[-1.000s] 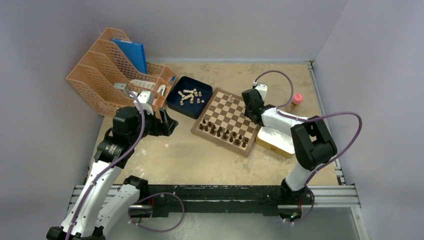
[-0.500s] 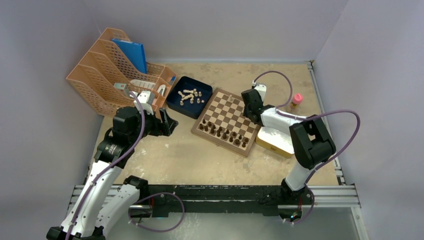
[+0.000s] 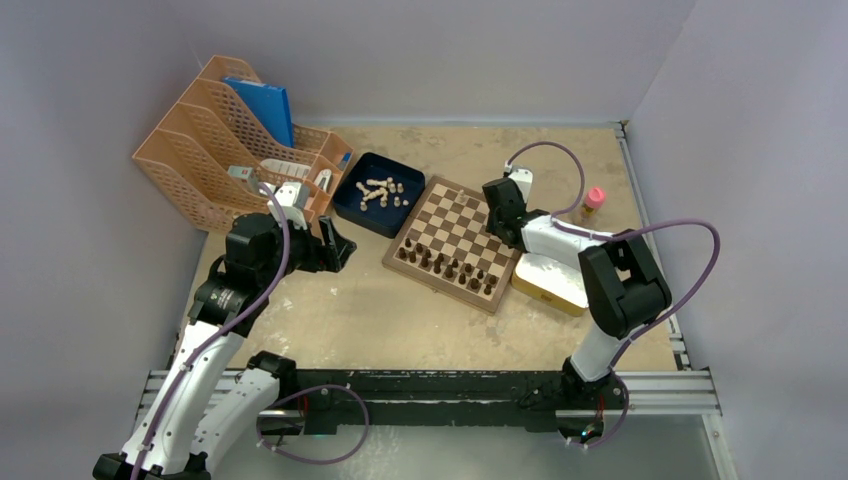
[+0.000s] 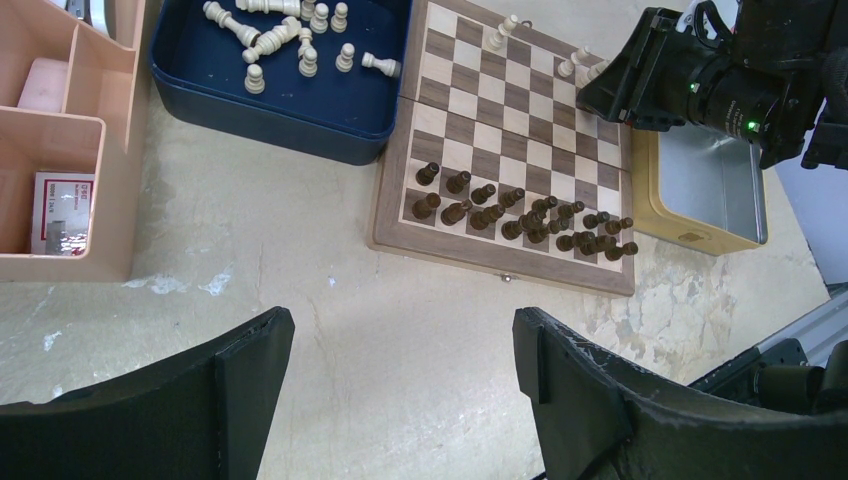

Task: Set up the chess pieces on the board
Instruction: Place the chess piece on the chessboard.

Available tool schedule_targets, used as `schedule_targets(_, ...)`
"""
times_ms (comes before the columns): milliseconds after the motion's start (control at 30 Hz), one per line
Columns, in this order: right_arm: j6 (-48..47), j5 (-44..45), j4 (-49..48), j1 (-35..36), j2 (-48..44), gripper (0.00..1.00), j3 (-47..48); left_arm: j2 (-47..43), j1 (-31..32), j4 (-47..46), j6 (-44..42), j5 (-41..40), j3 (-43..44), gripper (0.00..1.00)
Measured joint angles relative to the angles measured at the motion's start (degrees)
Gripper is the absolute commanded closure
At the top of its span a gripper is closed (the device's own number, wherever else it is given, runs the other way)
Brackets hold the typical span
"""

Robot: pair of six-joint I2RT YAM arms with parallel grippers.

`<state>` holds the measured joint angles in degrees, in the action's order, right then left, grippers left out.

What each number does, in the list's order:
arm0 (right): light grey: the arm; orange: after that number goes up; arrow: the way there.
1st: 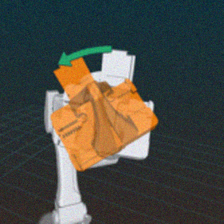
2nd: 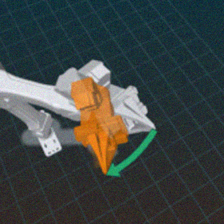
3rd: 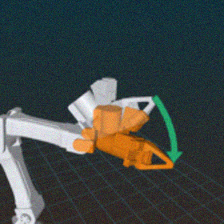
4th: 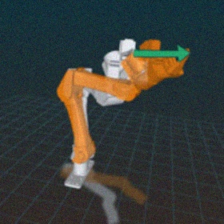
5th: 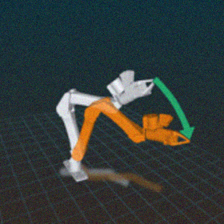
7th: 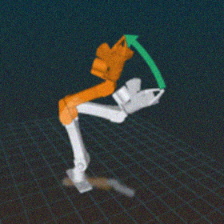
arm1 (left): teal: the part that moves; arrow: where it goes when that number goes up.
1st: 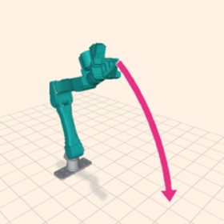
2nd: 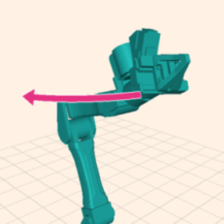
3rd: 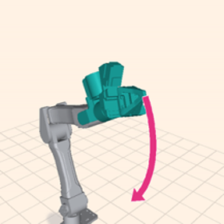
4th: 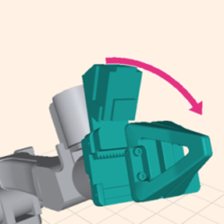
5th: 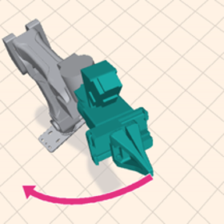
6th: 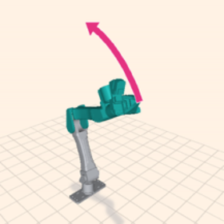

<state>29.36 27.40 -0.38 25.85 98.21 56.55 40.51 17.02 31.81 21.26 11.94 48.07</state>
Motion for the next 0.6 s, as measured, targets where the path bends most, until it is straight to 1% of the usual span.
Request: schedule_targets(600,0.02,0.0,-0.02,0.0,0.07,0.65,0.0,0.02,0.0,0.0,0.0,-0.02,0.0,0.19)
